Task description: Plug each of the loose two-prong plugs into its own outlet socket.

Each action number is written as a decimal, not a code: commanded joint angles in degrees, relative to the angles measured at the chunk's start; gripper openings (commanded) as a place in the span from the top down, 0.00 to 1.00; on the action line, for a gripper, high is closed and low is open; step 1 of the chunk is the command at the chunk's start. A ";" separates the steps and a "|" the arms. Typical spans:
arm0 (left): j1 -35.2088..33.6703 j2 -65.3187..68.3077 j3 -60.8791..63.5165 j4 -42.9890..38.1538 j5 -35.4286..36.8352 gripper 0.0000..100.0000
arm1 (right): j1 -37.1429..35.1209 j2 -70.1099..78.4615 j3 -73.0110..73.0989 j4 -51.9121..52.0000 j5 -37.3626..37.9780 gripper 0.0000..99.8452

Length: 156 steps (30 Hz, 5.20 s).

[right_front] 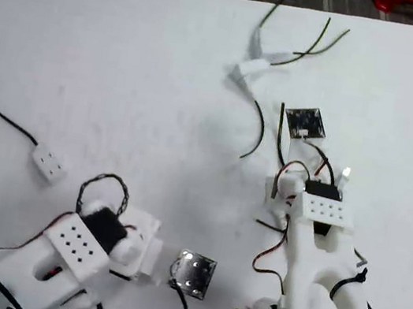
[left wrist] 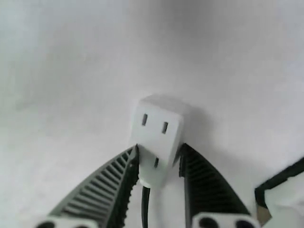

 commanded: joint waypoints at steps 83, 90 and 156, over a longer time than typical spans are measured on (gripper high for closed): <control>-24.48 73.36 -69.71 -5.98 29.98 0.97 | 3.47 -0.66 0.35 -2.77 -0.26 0.98; -22.64 83.91 -85.01 -0.26 33.23 0.89 | 3.38 -0.66 0.35 -2.77 -0.26 0.98; -23.25 67.56 -65.67 -19.60 62.59 0.80 | 21.76 41.27 -42.99 9.10 -0.35 0.91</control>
